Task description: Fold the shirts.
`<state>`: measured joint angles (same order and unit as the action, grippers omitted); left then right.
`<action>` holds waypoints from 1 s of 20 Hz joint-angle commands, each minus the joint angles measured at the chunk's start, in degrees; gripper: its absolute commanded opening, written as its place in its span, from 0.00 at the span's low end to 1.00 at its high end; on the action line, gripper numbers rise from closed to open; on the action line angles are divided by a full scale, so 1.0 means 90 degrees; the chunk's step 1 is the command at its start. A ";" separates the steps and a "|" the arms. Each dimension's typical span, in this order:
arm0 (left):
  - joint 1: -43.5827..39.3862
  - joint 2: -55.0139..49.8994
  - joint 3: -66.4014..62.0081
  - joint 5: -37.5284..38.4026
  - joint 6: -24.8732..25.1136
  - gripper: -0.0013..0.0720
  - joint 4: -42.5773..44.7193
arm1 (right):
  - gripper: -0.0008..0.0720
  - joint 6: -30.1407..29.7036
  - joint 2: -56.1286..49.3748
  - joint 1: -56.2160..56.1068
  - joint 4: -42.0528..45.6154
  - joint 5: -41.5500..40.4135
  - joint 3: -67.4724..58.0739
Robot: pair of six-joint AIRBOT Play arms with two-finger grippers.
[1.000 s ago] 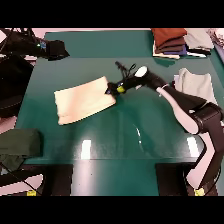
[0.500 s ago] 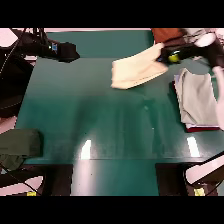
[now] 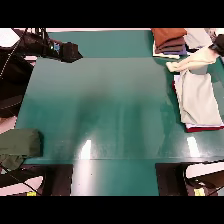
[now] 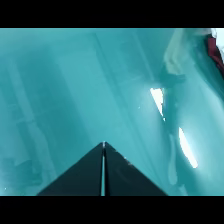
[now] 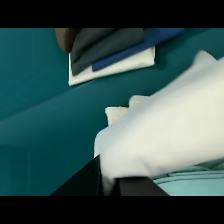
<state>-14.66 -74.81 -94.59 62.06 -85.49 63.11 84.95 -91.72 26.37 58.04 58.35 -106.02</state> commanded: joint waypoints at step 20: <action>-0.0002 0.0005 0.0002 0.0299 0.0058 0.05 -0.0078 | 0.04 0.0022 0.3177 -0.0010 0.2278 0.1865 0.2453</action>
<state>-14.66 -74.81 -94.59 64.29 -85.19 62.37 84.79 -68.90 26.28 75.35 72.69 -92.49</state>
